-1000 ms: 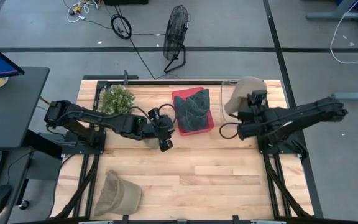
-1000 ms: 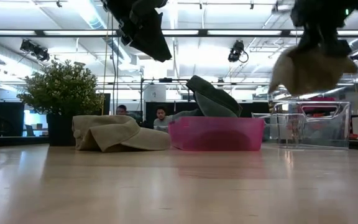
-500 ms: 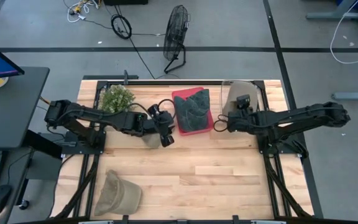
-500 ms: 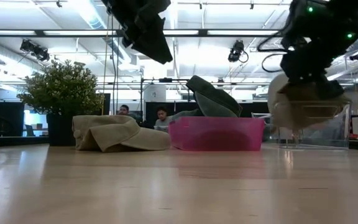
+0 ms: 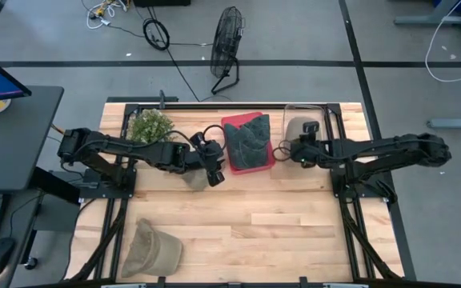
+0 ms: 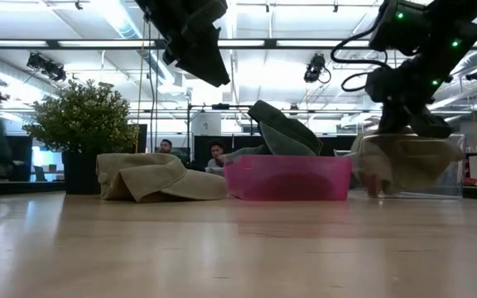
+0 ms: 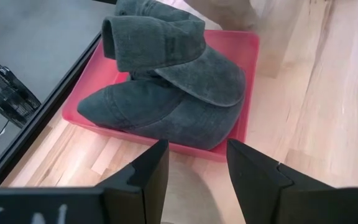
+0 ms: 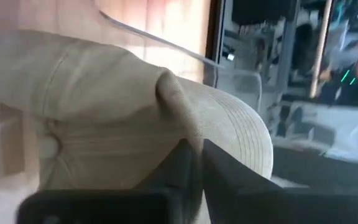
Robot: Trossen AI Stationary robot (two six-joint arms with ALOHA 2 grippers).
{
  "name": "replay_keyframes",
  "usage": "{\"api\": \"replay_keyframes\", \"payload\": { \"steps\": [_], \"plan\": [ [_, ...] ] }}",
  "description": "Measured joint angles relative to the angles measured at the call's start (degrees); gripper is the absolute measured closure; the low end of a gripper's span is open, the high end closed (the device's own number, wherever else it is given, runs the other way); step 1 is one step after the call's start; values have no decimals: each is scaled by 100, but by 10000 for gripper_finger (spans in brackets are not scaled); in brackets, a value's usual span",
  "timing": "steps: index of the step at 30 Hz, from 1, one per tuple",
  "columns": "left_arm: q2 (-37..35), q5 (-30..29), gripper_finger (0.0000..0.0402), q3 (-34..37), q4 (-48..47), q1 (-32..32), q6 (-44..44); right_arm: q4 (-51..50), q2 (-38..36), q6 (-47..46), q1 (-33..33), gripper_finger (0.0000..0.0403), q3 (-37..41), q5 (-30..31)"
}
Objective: Pick & Place hat
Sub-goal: Put the bottom right brown cap into the transparent bin, then put the top brown cap into the transparent bin
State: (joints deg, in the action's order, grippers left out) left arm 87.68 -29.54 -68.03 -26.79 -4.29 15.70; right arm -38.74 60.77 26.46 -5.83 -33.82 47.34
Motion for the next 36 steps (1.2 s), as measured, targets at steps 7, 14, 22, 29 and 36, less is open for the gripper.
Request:
{"api": "replay_keyframes", "payload": {
  "steps": [7,14,22,29,36],
  "plan": [
    [0,30,236,0,-139,8,13,-88,0,-573,-277,300,0,-474],
    [-107,143,236,-373,-1723,7,774,-407,0,-705,-188,241,-387,-293],
    [-158,606,236,-658,-3733,-4,519,-465,2,-1747,406,238,-1886,-1120],
    [44,992,236,-656,-3951,56,-1723,363,9,-2642,1077,243,-2308,-2128],
    [510,995,236,-656,-3300,594,-2300,387,263,-3449,1789,243,-2306,-2202]
  ]
}}
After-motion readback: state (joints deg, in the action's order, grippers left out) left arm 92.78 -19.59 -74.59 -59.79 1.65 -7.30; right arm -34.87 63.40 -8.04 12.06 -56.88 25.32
